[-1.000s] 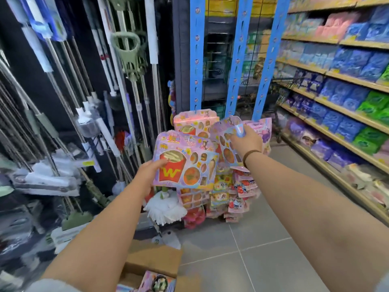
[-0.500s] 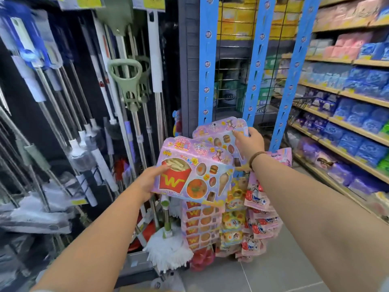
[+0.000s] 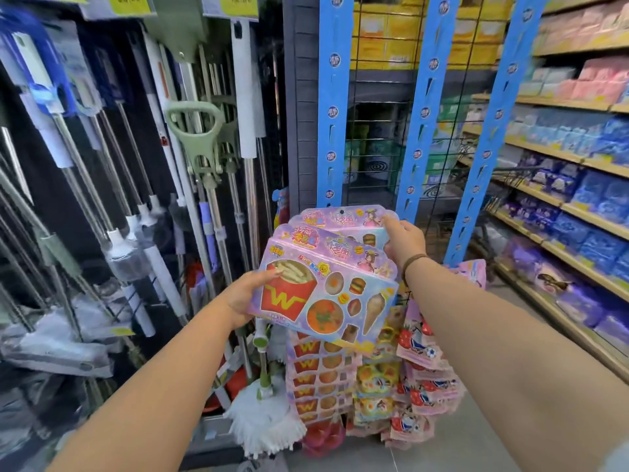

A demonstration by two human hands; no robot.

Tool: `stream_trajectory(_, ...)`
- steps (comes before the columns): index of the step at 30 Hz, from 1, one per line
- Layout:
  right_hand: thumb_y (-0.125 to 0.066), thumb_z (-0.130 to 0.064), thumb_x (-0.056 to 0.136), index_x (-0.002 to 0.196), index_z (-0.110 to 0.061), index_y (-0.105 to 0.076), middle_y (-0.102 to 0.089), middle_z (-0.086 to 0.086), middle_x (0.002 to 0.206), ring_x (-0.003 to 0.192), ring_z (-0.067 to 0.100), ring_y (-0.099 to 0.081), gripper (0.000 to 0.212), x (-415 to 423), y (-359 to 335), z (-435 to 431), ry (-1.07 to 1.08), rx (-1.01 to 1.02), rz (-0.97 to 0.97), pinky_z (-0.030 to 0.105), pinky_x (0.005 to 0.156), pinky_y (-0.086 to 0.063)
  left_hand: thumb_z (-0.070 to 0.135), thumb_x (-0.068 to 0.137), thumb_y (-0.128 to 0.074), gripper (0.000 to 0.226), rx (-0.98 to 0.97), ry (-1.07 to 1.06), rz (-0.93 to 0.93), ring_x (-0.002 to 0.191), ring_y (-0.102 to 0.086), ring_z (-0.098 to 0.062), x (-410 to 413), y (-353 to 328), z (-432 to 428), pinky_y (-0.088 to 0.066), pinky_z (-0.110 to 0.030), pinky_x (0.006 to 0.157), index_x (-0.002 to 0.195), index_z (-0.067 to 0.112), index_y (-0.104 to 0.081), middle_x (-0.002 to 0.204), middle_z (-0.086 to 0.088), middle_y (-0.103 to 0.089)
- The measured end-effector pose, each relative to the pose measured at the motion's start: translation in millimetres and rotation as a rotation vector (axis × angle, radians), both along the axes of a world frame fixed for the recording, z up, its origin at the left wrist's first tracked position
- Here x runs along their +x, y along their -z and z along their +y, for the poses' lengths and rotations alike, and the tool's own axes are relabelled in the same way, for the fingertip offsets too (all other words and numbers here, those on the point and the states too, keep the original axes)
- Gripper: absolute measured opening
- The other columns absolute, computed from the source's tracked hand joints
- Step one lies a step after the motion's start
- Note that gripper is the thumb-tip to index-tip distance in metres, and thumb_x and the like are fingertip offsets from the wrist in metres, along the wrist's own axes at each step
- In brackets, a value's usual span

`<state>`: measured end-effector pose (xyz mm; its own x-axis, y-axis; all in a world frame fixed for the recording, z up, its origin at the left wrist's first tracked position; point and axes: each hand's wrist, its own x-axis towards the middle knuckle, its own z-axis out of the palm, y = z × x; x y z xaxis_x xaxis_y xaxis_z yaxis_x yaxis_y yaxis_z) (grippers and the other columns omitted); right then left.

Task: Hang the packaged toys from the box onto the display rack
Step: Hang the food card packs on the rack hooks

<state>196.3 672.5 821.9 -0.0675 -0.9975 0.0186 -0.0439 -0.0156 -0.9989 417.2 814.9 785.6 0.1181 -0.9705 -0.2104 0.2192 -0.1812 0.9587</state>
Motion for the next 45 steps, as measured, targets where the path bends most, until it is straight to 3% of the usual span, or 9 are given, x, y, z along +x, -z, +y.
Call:
stream_trajectory(4, -0.052, -0.027, 0.093, 0.107, 0.009, -0.058, -0.05, 0.012, 0.083, 0.072, 0.021, -0.046, 0.039, 7.7, 4.2, -8.8, -0.066, 0.05, 0.033, 0.028, 0.06, -0.038, 0.018, 0.096, -0.044, 0.022, 0.02, -0.041, -0.014, 0.057, -0.071, -0.016, -4.7, 4.5, -0.3, -0.057, -0.027, 0.05, 0.09, 0.008, -0.063, 0.067, -0.005, -0.074)
stream_trajectory(10, -0.054, -0.028, 0.091, 0.07, -0.01, -0.048, -0.043, 0.007, 0.066, 0.052, 0.016, -0.04, 0.029, 13.8, 1.3, -24.9, -0.089, 0.118, 0.012, 0.015, 0.034, -0.033, 0.019, 0.087, -0.059, 0.012, 0.015, -0.099, -0.009, 0.058, -0.071, -0.018, -3.1, 7.9, 0.5, -0.058, -0.028, 0.052, 0.09, 0.009, -0.064, 0.069, -0.006, -0.074)
stream_trajectory(14, -0.058, -0.029, 0.09, 0.077, -0.007, -0.049, -0.041, 0.006, 0.064, 0.051, 0.015, -0.04, 0.027, 21.0, -7.3, -29.4, -0.113, 0.136, -0.032, 0.012, 0.029, -0.029, 0.023, 0.072, -0.064, 0.022, 0.003, -0.102, -0.012, 0.061, -0.072, -0.019, 0.4, 7.2, -2.0, -0.059, -0.031, 0.058, 0.091, 0.011, -0.065, 0.072, -0.006, -0.075)
stream_trajectory(20, -0.064, -0.036, 0.083, 0.069, -0.012, -0.054, -0.061, 0.01, 0.087, 0.086, 0.029, -0.064, 0.029, 33.7, -1.1, -47.1, -0.109, 0.237, -0.037, 0.037, 0.079, -0.055, 0.029, 0.067, -0.059, 0.03, -0.01, -0.106, -0.005, 0.062, -0.072, -0.018, 3.8, 9.0, -5.1, -0.059, -0.03, 0.058, 0.09, 0.011, -0.065, 0.072, -0.006, -0.075)
stream_trajectory(23, -0.07, -0.035, 0.078, 0.07, -0.013, -0.055, -0.065, 0.01, 0.085, 0.093, 0.03, -0.067, 0.027, 32.0, 2.1, -52.2, -0.105, 0.299, -0.14, 0.045, 0.093, -0.053, 0.029, 0.067, -0.059, 0.03, -0.006, -0.101, -0.005, 0.062, -0.072, -0.018, 5.5, 11.1, -6.6, -0.059, -0.03, 0.056, 0.09, 0.011, -0.065, 0.072, -0.006, -0.075)
stream_trajectory(35, -0.068, -0.025, 0.082, 0.08, -0.013, -0.051, -0.065, 0.007, 0.08, 0.07, 0.021, -0.065, 0.021, 28.5, -6.4, -47.7, -0.115, 0.384, -0.221, 0.037, 0.082, -0.055, 0.032, 0.061, -0.067, 0.04, 0.006, -0.1, -0.018, 0.063, -0.072, -0.018, 2.3, 6.0, -13.3, -0.06, -0.031, 0.057, 0.094, 0.01, -0.064, 0.072, -0.006, -0.075)
stream_trajectory(38, -0.067, -0.026, 0.079, 0.082, -0.015, -0.054, -0.07, 0.007, 0.091, 0.085, 0.024, -0.069, 0.017, 28.2, -7.4, -49.2, -0.119, 0.39, -0.222, 0.036, 0.084, -0.055, 0.04, 0.021, -0.091, 0.076, 0.006, -0.091, -0.02, 0.063, -0.072, -0.02, 0.7, 2.7, -11.9, -0.059, -0.031, 0.054, 0.088, 0.012, -0.067, 0.073, -0.007, -0.075)
stream_trajectory(41, -0.064, -0.024, 0.082, 0.084, -0.015, -0.056, -0.068, 0.005, 0.082, 0.074, 0.02, -0.066, 0.013, 28.3, -10.8, -49.0, -0.122, 0.399, -0.165, 0.027, 0.064, -0.052, 0.049, 0.006, -0.09, 0.095, 0.001, -0.086, -0.008, 0.064, -0.073, -0.019, 2.5, 2.5, -12.7, -0.059, -0.031, 0.054, 0.09, 0.013, -0.065, 0.074, -0.007, -0.075)
stream_trajectory(45, -0.055, -0.021, 0.088, 0.078, -0.014, -0.052, -0.052, 0.004, 0.07, 0.059, 0.015, -0.049, 0.013, 28.1, -12.0, -50.4, -0.141, 0.377, -0.052, 0.023, 0.049, -0.038, 0.033, 0.033, -0.084, 0.061, 0.012, -0.073, -0.006, 0.06, -0.072, -0.017, 2.6, 0.8, -12.0, -0.058, -0.03, 0.052, 0.087, 0.012, -0.067, 0.069, -0.005, -0.075)
